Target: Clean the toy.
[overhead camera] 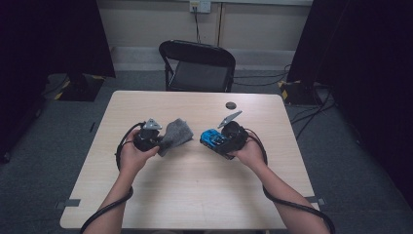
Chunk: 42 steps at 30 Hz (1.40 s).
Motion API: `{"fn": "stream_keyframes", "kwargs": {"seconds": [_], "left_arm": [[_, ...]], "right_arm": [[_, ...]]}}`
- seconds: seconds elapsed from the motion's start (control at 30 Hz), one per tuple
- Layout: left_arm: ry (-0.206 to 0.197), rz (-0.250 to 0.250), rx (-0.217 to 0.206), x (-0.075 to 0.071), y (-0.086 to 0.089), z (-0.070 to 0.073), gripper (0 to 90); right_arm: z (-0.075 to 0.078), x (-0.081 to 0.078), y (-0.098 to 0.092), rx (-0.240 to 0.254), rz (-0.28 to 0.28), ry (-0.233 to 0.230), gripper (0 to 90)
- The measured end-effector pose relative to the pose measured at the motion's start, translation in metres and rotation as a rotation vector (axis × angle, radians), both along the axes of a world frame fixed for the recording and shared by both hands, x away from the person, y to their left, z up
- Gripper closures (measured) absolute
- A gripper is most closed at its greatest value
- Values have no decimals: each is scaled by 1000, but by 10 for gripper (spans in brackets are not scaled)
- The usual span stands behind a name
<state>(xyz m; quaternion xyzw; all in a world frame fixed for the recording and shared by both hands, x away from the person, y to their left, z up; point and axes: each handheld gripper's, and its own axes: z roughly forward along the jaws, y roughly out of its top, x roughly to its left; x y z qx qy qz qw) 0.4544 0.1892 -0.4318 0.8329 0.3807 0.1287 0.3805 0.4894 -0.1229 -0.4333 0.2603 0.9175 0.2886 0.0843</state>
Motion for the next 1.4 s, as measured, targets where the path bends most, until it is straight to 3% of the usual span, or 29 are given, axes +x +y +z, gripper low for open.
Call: {"fn": "stream_keyframes", "kwargs": {"seconds": [0.3, 0.57, 0.83, 1.4], "left_arm": [[-7, 14, -11, 13, -15, 4, 721], [5, -41, -4, 16, -35, 0, 722], [9, -103, 2, 13, -46, -2, 723], [20, -140, -18, -2, -44, -5, 723]], "right_arm": [[5, -19, 18, -7, 101, -8, 287], [6, -24, 21, 8, 121, -8, 287], [3, -22, 20, -4, 113, -9, 287], [5, -10, 12, -16, 54, -8, 287]]}}
